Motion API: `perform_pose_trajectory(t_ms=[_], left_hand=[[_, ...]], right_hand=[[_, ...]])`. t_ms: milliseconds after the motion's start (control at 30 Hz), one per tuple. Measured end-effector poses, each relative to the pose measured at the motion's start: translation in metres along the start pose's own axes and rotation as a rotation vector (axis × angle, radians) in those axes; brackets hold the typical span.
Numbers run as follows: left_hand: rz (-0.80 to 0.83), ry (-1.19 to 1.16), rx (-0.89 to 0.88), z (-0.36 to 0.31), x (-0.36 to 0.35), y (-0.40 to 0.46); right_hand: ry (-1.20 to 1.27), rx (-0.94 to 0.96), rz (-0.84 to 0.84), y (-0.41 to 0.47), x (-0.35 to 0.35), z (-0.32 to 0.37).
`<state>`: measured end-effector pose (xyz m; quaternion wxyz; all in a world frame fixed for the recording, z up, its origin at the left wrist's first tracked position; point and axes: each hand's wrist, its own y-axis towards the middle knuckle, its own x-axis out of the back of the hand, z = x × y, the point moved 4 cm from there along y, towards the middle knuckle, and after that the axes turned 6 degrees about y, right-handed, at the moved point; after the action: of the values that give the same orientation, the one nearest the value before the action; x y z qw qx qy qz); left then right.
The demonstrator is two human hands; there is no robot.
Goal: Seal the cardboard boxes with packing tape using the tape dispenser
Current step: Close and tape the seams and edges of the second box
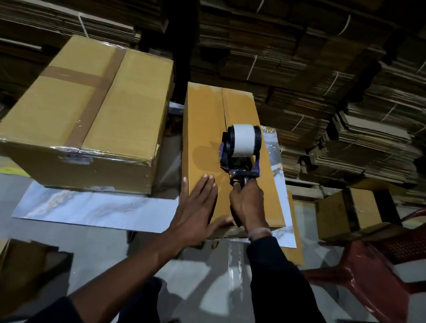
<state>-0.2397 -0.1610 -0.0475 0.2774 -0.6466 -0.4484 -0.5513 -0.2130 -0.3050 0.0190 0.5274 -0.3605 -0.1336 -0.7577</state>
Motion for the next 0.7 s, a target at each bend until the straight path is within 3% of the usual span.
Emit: perform_pose_trajectory(t_ms=[133, 500, 700], left_hand=[[0.039, 0.127, -0.073, -0.001, -0.004, -0.005], [0.125, 0.196, 0.031, 0.026, -0.007, 0.076], [0.042, 0.165, 0.022, 0.028, -0.013, 0.087]], right_hand=[[-0.006, 0.008, -0.003, 0.0, -0.001, -0.001], [-0.027, -0.053, 0.032, 0.067, 0.001, 0.048], [-0.038, -0.067, 0.033, 0.074, 0.002, 0.045]])
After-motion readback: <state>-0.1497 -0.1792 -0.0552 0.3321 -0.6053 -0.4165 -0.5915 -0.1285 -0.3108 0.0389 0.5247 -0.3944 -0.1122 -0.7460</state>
